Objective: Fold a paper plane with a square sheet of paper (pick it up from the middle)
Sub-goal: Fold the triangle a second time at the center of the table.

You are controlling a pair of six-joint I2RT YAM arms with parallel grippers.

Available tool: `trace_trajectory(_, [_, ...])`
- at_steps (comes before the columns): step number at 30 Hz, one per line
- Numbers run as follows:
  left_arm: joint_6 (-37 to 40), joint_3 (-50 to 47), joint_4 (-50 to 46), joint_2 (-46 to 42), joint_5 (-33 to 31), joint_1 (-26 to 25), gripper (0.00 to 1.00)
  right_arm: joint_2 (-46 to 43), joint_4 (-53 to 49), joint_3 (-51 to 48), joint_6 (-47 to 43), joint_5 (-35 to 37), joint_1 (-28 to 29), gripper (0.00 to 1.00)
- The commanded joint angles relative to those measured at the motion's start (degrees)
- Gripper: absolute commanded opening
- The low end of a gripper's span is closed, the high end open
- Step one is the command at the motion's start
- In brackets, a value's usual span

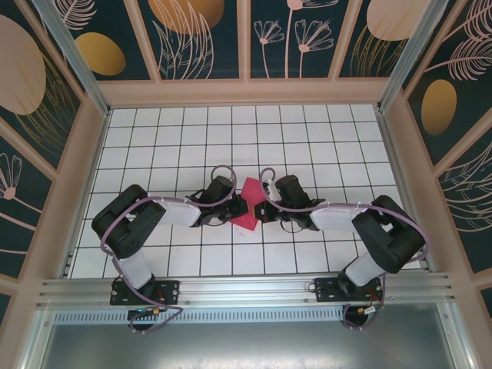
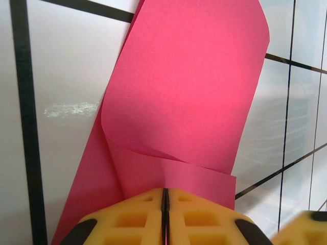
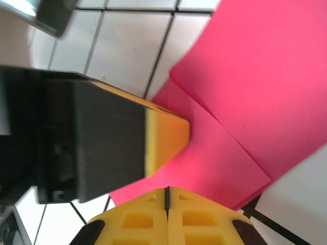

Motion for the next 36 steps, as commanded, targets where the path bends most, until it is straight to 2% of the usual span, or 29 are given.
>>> trace_trajectory(1, [0.8, -1.2, -3.5, 1.8, -1.0, 0.0, 0.13, 2.1, 0.5, 1.9, 2.1, -3.3, 0.3, 0.06])
trace_trajectory(4, [0.9, -1.0, -3.8, 1.9, -1.0, -0.1, 0.13, 2.9, 1.0, 2.3, 2.4, -5.2, 0.7, 0.06])
trace_trajectory(10, [0.8, -1.1, -3.8, 2.0, -0.9, 0.0, 0.13, 1.1, -1.4, 2.6, 2.3, -3.1, 1.3, 0.07])
trace_trajectory(14, [1.0, -0.9, -4.0, 2.1, -0.9, -0.1, 0.13, 0.9, -1.3, 3.0, 2.3, -6.1, 2.8, 0.07])
trace_trajectory(36, [1.3, -1.1, -4.2, 2.2, -0.9, 0.0, 0.13, 5.6, -4.1, 1.0, 1.5, -1.0, 4.0, 0.06])
